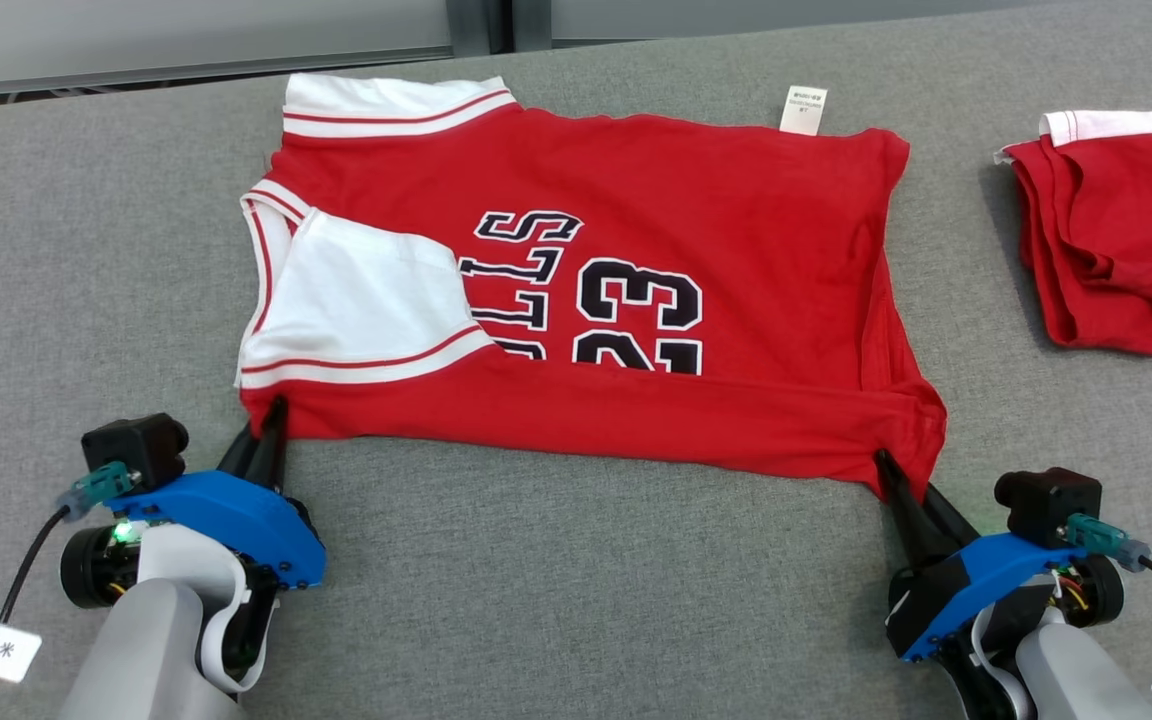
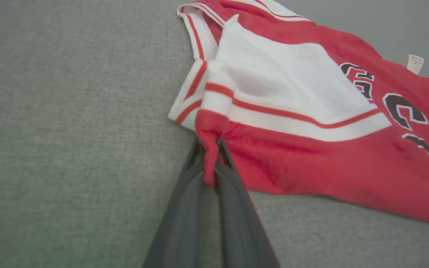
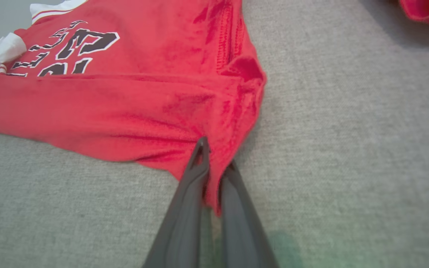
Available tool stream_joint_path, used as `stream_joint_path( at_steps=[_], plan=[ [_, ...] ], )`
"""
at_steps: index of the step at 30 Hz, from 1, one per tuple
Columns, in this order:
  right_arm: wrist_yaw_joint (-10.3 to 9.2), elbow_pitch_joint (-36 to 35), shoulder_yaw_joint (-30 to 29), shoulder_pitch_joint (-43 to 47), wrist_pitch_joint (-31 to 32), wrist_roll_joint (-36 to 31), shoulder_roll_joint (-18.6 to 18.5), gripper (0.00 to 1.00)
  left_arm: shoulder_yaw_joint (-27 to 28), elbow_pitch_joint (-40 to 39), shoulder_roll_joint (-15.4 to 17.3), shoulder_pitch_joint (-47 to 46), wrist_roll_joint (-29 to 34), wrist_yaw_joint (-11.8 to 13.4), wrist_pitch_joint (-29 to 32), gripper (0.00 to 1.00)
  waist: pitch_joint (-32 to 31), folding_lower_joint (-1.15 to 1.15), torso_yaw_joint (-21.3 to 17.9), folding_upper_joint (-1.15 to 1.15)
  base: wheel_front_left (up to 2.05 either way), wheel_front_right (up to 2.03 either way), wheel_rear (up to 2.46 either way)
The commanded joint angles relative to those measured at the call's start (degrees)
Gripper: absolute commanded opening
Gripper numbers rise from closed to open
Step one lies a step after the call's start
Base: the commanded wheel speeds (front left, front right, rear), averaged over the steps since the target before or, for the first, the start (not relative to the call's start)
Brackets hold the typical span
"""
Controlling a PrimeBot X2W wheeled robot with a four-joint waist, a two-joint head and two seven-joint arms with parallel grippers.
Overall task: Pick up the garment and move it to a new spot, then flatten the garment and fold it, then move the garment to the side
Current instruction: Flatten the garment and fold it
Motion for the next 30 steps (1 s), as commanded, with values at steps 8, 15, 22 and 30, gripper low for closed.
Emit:
stream_joint_path(
  at_steps=[8, 15, 22, 30],
  plan=[
    [-0.02, -4.27, 2.55, 2.52, -1.02, 1.68, -2.39, 0.00, 0.59, -3.45, 2.12, 5.65, -0.24, 0.10, -5.86, 0.00, -2.17, 0.00, 0.51, 0.00, 0.00, 0.00, 0.00],
    [-0.03, -10.04, 2.32, 7.95, 0.53, 1.37, -4.45, 0.00, 1.72, -10.50, 2.24, 15.27, -1.07, 3.83, -4.98, 0.00, -4.92, 0.00, 2.06, 0.00, 0.00, 0.00, 0.00],
    [-0.04, -14.34, -1.89, 15.78, 2.50, 1.01, -4.20, 0.00, 1.68, -18.16, 0.77, 25.03, -2.62, 7.48, -1.73, 0.00, -7.23, 0.00, 4.24, 0.00, 0.00, 0.00, 0.00],
    [-0.04, -17.49, -5.28, 20.43, 2.51, 0.06, -1.88, 1.00, 0.21, -21.71, 0.94, 27.62, -2.50, 7.90, 0.19, 1.00, -8.30, 0.00, 4.54, 0.00, 0.00, 0.00, 0.00]
  ],
)
